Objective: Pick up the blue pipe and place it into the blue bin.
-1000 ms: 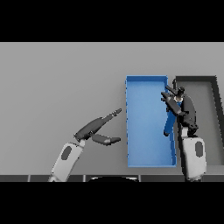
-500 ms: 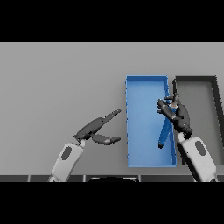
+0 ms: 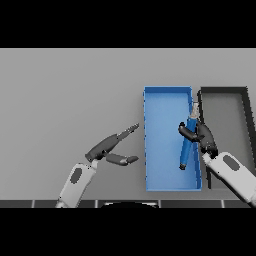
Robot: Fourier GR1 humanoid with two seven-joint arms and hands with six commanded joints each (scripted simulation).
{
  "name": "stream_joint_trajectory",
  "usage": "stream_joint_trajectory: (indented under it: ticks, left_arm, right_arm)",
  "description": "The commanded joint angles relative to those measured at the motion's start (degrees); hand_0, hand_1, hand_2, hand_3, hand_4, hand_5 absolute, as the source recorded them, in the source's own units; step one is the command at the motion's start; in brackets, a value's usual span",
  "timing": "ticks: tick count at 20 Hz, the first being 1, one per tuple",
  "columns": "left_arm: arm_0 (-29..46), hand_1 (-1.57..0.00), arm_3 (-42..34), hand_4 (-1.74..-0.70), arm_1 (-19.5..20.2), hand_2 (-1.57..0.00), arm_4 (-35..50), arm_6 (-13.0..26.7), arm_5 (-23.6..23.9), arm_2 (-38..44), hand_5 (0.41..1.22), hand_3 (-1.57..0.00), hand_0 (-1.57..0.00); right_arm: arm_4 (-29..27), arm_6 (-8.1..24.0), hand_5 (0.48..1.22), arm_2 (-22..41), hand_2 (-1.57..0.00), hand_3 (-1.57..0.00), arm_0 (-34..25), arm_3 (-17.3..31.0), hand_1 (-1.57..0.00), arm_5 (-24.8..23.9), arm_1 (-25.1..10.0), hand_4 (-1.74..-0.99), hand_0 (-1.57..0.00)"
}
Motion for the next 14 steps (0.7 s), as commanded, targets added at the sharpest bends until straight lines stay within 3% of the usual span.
stream_joint_trajectory:
  ticks: [1, 4, 8, 14]
  left_arm:
    - [-0.35, 0.0, 0.56, -0.93, 0.18, 0.0, 0.17, 0.59, -0.14, 0.4, 0.496, 0.0, 0.0]
    - [-0.26, 0.0, 0.48, -0.93, 0.43, 0.0, 0.09, 0.34, 0.05, 0.63, 0.496, 0.0, 0.0]
    - [0.18, 0.0, 0.24, -0.93, 0.55, 0.0, 0.33, 0.26, -0.41, 0.4, 0.497, 0.0, 0.0]
    - [0.55, 0.0, -0.34, -0.93, -0.36, 0.0, -0.56, 0.97, 0.49, -0.48, 0.495, 0.0, 0.0]
  right_arm:
    - [-1.76, 0.0, 0.837, 3.06, -0.13, -0.04, -1.94, 0.26, -0.14, 0.33, -1.53, -1.205, -0.14]
    - [-5.05, 0.0, 0.771, 9.56, -0.07, -0.02, -6.34, 0.75, -0.07, 0.1, -4.8, -1.161, -0.07]
    - [-5.61, -0.66, 0.725, 11.29, -0.03, -0.01, -7.95, 1.38, -0.03, 1.03, -5.17, -1.099, -0.03]
    - [-5.24, -1.13, 0.714, 11.94, -0.02, 0.0, -8.28, 1.05, -0.02, 3.2, -5.28, -1.084, -0.02]
